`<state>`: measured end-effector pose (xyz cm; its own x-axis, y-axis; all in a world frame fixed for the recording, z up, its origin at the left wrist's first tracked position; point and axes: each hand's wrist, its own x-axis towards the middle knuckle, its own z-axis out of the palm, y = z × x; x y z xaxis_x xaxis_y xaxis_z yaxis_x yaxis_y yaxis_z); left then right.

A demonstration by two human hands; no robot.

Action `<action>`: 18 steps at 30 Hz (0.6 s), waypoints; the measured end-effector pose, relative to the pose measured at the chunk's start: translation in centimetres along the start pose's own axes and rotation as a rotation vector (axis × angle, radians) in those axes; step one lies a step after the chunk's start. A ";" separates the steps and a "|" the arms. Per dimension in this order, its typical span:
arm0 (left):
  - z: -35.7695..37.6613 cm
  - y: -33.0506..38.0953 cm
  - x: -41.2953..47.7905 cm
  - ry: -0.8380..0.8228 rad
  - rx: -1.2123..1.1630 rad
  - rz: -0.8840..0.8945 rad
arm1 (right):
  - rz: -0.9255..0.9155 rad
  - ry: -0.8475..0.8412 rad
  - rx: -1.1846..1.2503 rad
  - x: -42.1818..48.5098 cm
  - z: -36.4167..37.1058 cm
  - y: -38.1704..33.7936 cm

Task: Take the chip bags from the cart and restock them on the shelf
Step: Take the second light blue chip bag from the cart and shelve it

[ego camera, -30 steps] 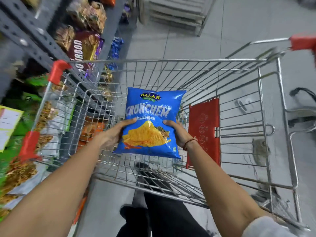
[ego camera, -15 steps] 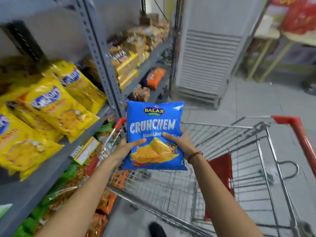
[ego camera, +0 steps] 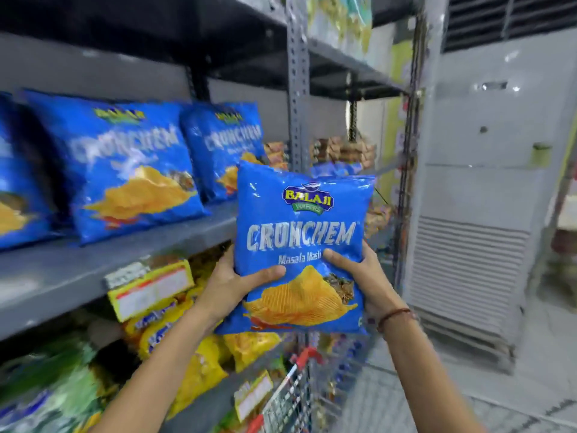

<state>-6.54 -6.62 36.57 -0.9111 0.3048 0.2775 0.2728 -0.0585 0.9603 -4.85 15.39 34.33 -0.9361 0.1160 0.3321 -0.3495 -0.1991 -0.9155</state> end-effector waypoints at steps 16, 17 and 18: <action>-15.8 15.0 -6.5 0.478 0.186 0.210 | -0.147 -0.419 0.150 8.0 23.0 -7.1; -16.8 15.3 -7.0 0.509 0.193 0.212 | -0.150 -0.441 0.149 8.0 24.5 -7.2; -17.7 15.5 -7.4 0.541 0.192 0.211 | -0.151 -0.463 0.149 8.3 25.7 -6.9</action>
<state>-1.01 -26.58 49.89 -0.8451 -0.2234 0.4857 0.4699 0.1231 0.8741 -11.22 -7.32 49.24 -0.7826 -0.2828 0.5547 -0.4525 -0.3537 -0.8187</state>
